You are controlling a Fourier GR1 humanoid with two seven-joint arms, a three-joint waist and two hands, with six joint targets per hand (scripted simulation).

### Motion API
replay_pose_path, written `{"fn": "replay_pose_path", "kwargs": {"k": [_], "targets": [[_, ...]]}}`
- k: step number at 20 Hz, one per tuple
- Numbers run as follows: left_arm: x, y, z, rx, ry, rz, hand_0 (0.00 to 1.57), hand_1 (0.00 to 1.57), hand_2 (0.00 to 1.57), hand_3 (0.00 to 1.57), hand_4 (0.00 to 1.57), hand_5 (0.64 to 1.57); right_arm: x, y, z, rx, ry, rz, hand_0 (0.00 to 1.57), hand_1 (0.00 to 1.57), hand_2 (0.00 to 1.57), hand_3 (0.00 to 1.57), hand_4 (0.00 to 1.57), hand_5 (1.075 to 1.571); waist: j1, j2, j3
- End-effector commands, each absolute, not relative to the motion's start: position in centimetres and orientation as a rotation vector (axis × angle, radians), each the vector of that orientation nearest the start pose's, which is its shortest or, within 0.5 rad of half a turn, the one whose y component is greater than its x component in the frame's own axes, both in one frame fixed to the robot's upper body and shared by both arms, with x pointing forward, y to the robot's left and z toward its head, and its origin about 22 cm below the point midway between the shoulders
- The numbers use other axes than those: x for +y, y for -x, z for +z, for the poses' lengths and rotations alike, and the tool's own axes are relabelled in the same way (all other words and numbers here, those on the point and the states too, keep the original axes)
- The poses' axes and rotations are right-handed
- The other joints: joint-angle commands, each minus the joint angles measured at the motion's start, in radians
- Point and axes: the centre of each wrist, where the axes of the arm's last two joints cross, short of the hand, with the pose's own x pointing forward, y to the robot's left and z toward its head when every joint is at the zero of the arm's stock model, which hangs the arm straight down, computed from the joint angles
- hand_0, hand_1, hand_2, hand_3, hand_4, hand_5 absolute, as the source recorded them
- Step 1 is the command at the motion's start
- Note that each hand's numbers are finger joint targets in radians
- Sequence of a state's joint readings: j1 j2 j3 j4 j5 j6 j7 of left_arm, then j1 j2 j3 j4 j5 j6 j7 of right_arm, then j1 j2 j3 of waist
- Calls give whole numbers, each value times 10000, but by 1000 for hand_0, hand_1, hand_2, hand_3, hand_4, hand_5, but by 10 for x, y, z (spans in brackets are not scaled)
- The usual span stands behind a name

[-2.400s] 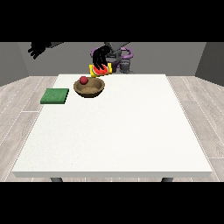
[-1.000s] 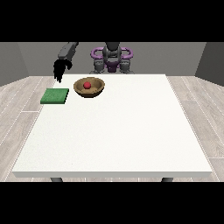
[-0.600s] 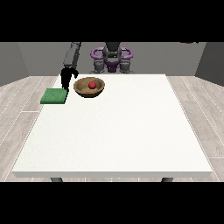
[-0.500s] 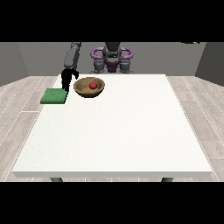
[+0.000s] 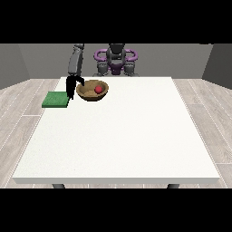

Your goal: Pick the cup and pour the ball into the bowl, then pick the bowl and place it on the pad

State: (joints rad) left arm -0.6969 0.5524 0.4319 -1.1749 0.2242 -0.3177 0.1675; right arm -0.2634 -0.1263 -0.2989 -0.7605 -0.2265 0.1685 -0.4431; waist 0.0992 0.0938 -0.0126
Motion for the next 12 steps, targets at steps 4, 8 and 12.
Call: {"fn": "replay_pose_path", "kwargs": {"k": [4,8,12], "targets": [[400,-355,230,-18929,-1249,-1313,0,0,0,0,1018,1540,-316,-280,-102,-15494,-127,-3086,0,0,0,0,449,1546,158,938,132],[396,-356,226,-18726,-923,-1304,0,0,0,0,1024,1536,-291,-287,-101,-15117,-222,-3319,0,0,0,0,444,1547,471,606,127],[405,-352,242,-18468,-1021,-1346,0,0,0,0,1024,1545,-276,-269,-118,-15144,-32,-3233,0,0,0,0,472,1547,389,491,133]]}}
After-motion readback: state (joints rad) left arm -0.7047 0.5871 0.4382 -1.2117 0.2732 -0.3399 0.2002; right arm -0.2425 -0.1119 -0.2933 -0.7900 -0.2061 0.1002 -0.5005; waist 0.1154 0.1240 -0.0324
